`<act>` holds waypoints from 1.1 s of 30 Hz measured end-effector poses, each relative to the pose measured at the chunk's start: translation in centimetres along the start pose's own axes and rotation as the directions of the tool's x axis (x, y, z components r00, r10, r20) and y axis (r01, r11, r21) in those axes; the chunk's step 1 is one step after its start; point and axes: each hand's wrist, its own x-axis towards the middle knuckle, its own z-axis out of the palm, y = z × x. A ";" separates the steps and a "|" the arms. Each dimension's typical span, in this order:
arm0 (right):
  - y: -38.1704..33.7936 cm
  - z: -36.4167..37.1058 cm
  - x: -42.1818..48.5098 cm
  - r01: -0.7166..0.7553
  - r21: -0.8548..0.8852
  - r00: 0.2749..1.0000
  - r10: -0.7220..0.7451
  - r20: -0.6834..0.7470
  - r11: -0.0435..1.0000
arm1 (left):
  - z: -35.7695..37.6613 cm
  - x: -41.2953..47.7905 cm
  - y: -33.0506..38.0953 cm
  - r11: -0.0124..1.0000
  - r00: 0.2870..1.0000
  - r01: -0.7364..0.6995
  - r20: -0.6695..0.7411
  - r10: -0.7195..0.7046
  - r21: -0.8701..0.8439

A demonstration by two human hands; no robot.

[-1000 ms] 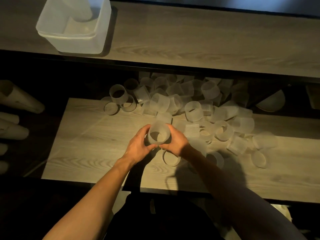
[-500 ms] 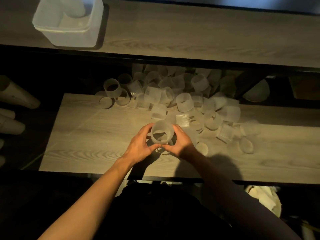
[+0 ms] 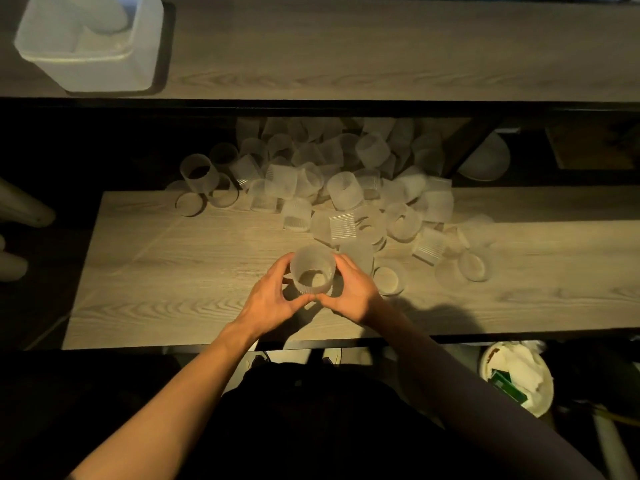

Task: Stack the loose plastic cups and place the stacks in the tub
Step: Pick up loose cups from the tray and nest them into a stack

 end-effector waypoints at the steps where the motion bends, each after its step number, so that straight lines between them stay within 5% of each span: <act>1: -0.1 0.0 0.1 -0.013 -0.003 1.000 0.013 0.004 1.000 | 0.1 0.0 0.1 1.000 1.000 0.008 -0.009 -0.008 -0.003; 11: -0.6 0.2 1.7 -0.044 0.108 0.998 0.039 0.049 0.993 | -0.8 1.1 0.1 0.994 0.997 0.082 0.009 -0.083 0.068; 19: 0.4 3.3 1.6 -0.167 0.015 0.979 0.164 0.120 0.986 | 0.2 0.3 -2.0 0.991 0.988 0.126 0.086 -0.129 0.044; 33: -0.6 5.4 0.7 -0.187 0.057 0.974 0.192 -0.117 0.981 | -0.6 1.8 -2.9 0.995 0.979 0.099 0.178 -0.102 0.026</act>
